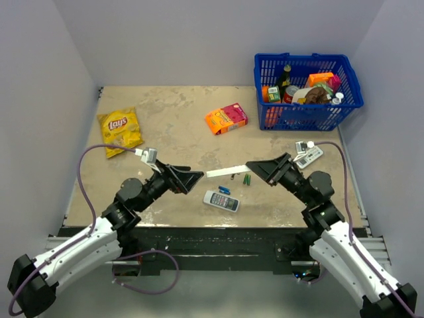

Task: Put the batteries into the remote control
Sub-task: Adjust the remote control.

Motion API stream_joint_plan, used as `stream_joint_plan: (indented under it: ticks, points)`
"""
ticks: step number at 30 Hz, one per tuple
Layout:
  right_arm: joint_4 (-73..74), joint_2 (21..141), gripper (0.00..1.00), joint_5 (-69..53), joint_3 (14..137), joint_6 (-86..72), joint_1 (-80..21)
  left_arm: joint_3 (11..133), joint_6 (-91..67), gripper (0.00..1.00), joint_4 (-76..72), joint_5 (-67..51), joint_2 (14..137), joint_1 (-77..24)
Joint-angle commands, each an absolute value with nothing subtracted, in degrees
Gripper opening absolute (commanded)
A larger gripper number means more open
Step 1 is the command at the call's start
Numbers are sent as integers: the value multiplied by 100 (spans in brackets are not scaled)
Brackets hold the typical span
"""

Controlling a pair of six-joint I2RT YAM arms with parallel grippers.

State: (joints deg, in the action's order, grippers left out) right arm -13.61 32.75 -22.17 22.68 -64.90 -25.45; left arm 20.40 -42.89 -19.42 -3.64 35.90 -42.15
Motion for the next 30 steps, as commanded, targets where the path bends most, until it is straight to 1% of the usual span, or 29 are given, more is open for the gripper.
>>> stream_joint_plan:
  ticks: [1,5,9,12,15,20,24,29,30]
  points:
    - [-1811,2840,0,-1187,2180,-7558,-2566,1592,-5800,100,-3478,263,3647,-4333]
    - [-1705,2611,0,-914,2136,-7865,-2566,1284,-6301,100,-4603,421,4024,-4517]
    - [-1714,2470,0,-765,2083,-8042,-2575,1406,-6399,100,-5824,852,4613,-5008]
    - [-1714,2417,0,-712,2048,-8138,-2566,1739,-6337,100,-6203,1081,5350,-5325]
    - [-1731,2373,0,-712,1995,-8244,-2575,1942,-6258,100,-6573,1353,5834,-5606]
    - [-1863,2303,0,-773,1907,-8402,-2575,2223,-6267,100,-6688,2029,6275,-5914]
    - [-1960,2294,0,-861,1828,-8481,-2575,2574,-6214,100,-6733,2083,6678,-6003]
    - [-2048,2294,0,-931,1784,-8560,-2584,2804,-6486,94,-6767,2179,6969,-6091]
    - [-2048,2303,0,-940,1775,-8569,-2584,2795,-6495,90,-6776,2214,6996,-6100]
